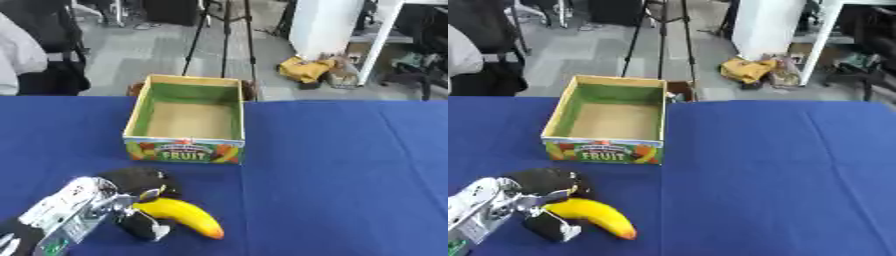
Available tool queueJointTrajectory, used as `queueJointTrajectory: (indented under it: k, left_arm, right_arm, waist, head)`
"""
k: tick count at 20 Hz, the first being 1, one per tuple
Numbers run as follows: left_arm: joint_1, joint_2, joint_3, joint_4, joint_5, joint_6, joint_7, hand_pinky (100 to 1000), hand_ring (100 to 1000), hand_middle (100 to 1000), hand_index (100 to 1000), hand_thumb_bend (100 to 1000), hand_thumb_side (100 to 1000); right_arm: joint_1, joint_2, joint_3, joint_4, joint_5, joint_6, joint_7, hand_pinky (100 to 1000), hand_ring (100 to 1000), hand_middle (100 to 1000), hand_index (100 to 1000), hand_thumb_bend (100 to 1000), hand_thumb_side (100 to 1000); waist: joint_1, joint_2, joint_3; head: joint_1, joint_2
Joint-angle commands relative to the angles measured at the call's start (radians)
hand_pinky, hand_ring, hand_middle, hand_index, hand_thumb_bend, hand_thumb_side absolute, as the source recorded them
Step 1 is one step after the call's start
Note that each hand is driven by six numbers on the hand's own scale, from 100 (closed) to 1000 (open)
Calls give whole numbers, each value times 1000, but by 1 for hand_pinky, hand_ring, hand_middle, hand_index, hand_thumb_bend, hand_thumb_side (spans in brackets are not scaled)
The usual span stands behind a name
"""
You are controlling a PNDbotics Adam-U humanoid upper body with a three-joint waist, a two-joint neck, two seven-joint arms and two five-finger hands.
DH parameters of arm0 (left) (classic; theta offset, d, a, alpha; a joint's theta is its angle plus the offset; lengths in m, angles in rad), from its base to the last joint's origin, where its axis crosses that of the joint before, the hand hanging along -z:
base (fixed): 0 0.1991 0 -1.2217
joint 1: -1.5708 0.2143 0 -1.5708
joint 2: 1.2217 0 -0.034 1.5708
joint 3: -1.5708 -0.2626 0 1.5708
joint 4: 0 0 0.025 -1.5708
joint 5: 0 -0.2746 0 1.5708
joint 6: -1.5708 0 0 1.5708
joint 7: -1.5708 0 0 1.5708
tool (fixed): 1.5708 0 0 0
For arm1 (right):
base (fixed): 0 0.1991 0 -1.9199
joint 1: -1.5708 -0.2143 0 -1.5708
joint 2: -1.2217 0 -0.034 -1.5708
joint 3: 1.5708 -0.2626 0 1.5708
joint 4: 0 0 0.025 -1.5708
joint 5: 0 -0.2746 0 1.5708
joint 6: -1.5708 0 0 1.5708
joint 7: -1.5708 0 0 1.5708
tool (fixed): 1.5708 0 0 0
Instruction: Pick up objects on the table and place them in the box.
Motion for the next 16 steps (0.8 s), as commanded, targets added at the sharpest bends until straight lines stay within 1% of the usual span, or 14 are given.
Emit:
queueJointTrajectory:
  k: [1,2,5,9,13,16]
  left_arm:
    - [-3,4,0,26,-14,-8,6,540,763,790,876,263,435]
    - [-2,3,-2,31,-16,-13,4,548,764,797,883,293,425]
    - [0,1,-5,40,-21,-25,1,537,754,788,875,295,401]
    - [3,-3,-10,50,-40,-36,20,514,743,787,863,308,378]
    - [5,-7,-10,64,-55,-40,43,458,701,747,824,279,361]
    - [6,-9,-10,73,-60,-39,65,425,670,721,802,248,367]
  right_arm:
    - [-3,-17,-5,-14,5,-87,-86,748,852,611,818,100,958]
    - [-3,-18,-6,-14,5,-87,-86,748,852,611,818,100,958]
    - [-3,-17,-5,-14,5,-87,-86,748,852,610,819,100,959]
    - [-3,-16,-6,-14,5,-87,-86,748,851,610,819,100,959]
    - [-3,-15,-6,-14,4,-88,-87,748,851,611,819,100,959]
    - [-2,-15,-7,-14,4,-88,-88,748,851,611,819,100,960]
  waist:
    - [-1,-10,-2]
    - [-1,-10,-3]
    - [0,-9,-4]
    - [0,-8,-4]
    - [-1,-9,-4]
    - [-1,-9,-5]
  head:
    - [3,-12]
    - [2,-11]
    - [2,-10]
    - [2,-10]
    - [3,-9]
    - [4,-8]
